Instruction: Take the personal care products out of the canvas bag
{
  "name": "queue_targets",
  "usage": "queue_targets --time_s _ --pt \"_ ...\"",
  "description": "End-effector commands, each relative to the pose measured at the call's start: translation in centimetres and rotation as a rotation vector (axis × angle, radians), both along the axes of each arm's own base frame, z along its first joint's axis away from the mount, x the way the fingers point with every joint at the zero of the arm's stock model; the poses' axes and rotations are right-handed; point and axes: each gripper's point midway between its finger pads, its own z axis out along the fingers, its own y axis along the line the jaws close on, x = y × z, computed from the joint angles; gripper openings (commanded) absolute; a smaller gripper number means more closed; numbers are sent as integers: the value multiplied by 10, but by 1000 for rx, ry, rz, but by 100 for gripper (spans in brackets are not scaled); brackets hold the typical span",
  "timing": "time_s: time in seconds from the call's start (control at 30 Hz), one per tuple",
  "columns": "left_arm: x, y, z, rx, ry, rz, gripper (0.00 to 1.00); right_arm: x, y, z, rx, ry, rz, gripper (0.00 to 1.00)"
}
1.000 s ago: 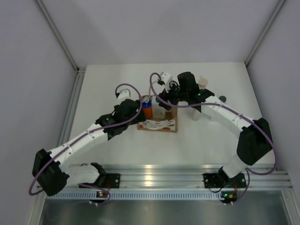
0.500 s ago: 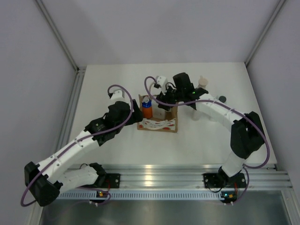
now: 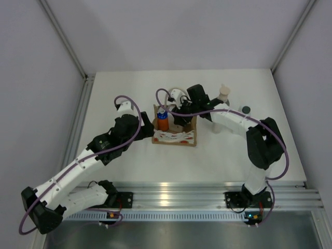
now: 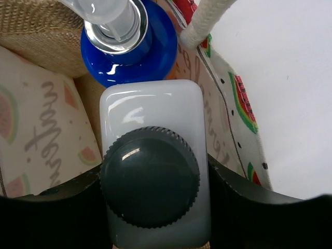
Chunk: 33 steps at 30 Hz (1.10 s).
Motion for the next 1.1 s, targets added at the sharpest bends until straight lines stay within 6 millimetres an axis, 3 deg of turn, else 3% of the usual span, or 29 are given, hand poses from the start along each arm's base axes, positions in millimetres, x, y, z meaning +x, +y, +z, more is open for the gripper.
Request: queue_targets --time_s 0.0,0.23,0.5,0.6,0.73,0.77,0.93,1.07 --pt "-1 6 5 20 -20 4 85 7 19 17 52 -50 16 56" --pt "-2 7 0 27 -9 1 85 8 24 24 105 -86 13 60" --pt "-3 8 1 32 -11 -1 85 7 31 11 137 -88 49 59" --pt "-4 9 0 35 -11 0 85 5 32 7 140 -84 61 45" --pt "-4 9 0 33 -10 -1 85 4 31 8 144 -93 66 19" --pt "-4 9 0 32 -10 0 85 4 30 11 146 -100 65 3" --pt "-5 9 -2 30 -7 4 85 2 27 28 166 -125 56 0" --pt "-4 11 -2 28 -8 14 85 -1 23 58 210 -176 35 0"
